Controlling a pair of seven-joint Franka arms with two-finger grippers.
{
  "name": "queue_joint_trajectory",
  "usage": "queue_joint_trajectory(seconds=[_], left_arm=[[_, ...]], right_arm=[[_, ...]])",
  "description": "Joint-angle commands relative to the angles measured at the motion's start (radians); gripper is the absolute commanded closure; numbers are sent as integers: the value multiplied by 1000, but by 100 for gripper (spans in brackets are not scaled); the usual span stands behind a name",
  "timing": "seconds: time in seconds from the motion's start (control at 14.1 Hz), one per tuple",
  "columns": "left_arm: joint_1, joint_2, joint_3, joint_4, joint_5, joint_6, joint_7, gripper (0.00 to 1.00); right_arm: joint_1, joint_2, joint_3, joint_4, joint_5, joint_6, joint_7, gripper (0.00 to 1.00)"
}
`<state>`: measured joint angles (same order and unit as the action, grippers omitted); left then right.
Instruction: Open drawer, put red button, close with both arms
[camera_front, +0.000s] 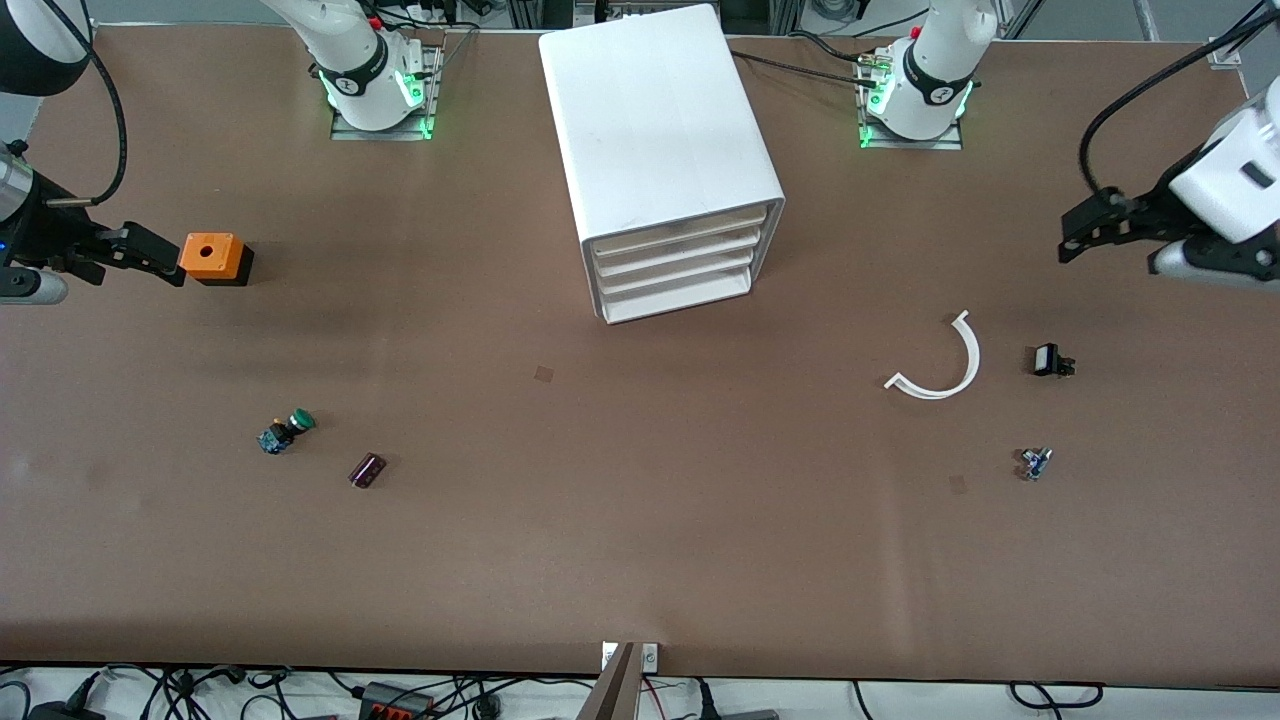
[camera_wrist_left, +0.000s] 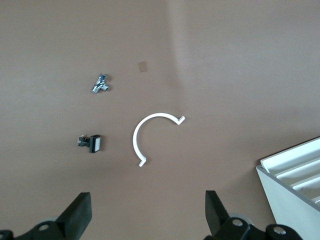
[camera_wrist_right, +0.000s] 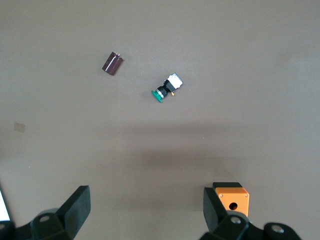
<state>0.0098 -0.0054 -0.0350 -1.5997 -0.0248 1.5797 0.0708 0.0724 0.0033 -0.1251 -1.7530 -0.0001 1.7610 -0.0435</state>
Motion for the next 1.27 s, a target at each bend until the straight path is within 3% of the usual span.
queue_joint_trajectory(seconds=[0.0,1.2], left_arm=[[-24,-25,33,-66,-18,29,67,0],[-31,4,6,-29,22,22,75,0]], right_arm=[[-9,-11,13,-5,-15,-12,10,0],[-8,-9,27,3,-12,-18,8,0]])
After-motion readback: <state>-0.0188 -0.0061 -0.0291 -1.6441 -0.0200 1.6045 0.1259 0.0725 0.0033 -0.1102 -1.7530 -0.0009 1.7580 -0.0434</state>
